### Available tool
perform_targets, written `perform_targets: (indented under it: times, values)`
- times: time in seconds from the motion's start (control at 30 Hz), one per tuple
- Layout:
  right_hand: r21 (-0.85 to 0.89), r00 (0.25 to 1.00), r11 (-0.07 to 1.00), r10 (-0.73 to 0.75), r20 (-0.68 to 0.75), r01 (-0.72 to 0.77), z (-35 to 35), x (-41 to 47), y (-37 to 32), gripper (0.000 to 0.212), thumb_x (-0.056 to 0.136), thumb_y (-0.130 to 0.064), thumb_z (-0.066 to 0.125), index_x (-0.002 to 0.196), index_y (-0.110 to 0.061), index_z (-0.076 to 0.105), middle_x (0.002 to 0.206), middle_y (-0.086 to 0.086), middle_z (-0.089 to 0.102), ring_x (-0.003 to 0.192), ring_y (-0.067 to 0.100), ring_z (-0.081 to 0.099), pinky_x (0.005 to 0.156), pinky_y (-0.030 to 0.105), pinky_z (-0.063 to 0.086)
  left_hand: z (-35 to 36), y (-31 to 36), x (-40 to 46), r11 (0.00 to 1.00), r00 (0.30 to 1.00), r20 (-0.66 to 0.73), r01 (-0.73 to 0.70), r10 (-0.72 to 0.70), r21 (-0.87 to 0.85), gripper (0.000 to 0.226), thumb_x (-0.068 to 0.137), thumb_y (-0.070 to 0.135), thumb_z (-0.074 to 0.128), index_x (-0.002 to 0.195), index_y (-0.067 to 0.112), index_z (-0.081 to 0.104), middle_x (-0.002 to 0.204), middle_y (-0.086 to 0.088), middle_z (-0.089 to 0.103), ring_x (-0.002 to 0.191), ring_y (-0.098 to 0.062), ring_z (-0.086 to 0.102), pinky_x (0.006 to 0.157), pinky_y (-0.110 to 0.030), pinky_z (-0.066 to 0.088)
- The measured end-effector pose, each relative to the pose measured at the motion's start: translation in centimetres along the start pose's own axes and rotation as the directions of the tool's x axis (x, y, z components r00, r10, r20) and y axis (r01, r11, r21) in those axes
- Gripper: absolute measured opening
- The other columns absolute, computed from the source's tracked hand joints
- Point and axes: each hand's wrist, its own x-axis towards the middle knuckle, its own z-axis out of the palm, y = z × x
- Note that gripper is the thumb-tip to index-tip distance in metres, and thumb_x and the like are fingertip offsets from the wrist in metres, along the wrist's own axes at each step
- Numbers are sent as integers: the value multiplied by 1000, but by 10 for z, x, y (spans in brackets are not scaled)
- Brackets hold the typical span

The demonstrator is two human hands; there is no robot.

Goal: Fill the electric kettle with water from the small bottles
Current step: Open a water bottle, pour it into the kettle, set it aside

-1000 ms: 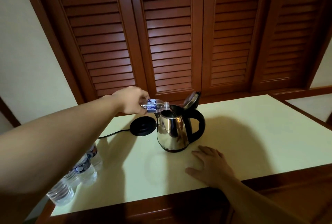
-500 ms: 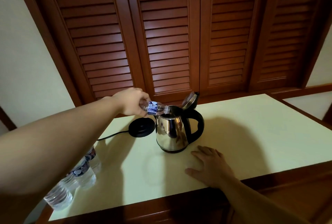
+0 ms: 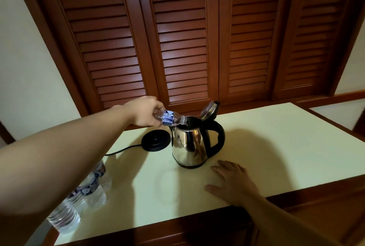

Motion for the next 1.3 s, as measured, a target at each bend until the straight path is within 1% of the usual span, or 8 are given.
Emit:
perform_targets:
  times: [0.13,0.3,0.63,0.83,0.97,1.07,1.17,1.3]
  values:
    - [-7,1000,1000,-6,-3,6,2,1,1,95,75,-95,35,155,-44,32,168,-13,18,154,13,14,125,42,11,-1,-2,1,1000,1000,-21,-1,1,1,52,73,48,86,117,28,66,100,2,60,93,-20,56,85,-34,51]
    - [-10,1000,1000,-2,-4,2,2,1,1,96,75,-95,35,156,-43,32,169,-13,17,154,13,13,125,41,11,-2,-4,2,999,999,-52,-3,1,-41,52,68,48,88,105,29,55,96,4,62,87,-21,60,79,-39,53]
    - [-10,1000,1000,4,11,-4,1,0,1,94,76,-95,35,156,-45,30,169,-14,16,154,14,13,126,41,11,-4,-9,-1,999,997,-73,-10,7,-30,48,73,57,84,113,35,66,99,7,55,95,-19,58,87,-38,52]
    - [-5,1000,1000,0,3,0,2,0,2,95,75,-96,34,155,-45,31,169,-14,17,154,13,14,125,41,11,3,-13,-8,999,995,-95,4,-9,-51,49,74,53,85,113,31,66,101,3,57,95,-21,60,82,-34,49]
    - [-17,1000,1000,-1,-5,1,2,1,1,95,75,-96,34,155,-45,32,168,-14,18,154,12,14,125,40,11,11,-13,-15,995,993,-99,50,-58,-83,49,75,45,87,115,24,66,104,-1,60,98,-21,59,76,-29,38]
    - [-2,1000,1000,3,-3,-3,2,1,2,96,74,-96,34,155,-45,33,168,-15,19,153,11,15,125,39,11,24,-8,-22,986,989,-68,120,-128,-117,54,74,49,87,116,22,66,104,0,61,97,-22,58,77,-29,38]
    - [-2,1000,1000,4,6,-4,1,0,2,96,74,-96,35,155,-45,33,168,-15,19,154,11,14,125,40,11,49,-1,-29,963,973,-34,223,-230,-153,53,72,55,85,105,19,64,101,-1,61,95,-25,58,75,-33,43]
    - [2,1000,1000,11,23,-11,-2,0,1,96,74,-95,37,155,-44,33,168,-15,19,154,13,15,125,42,11,89,12,-48,866,921,-52,344,-387,-362,45,69,50,79,95,20,59,96,-6,65,92,-29,62,68,-31,38]
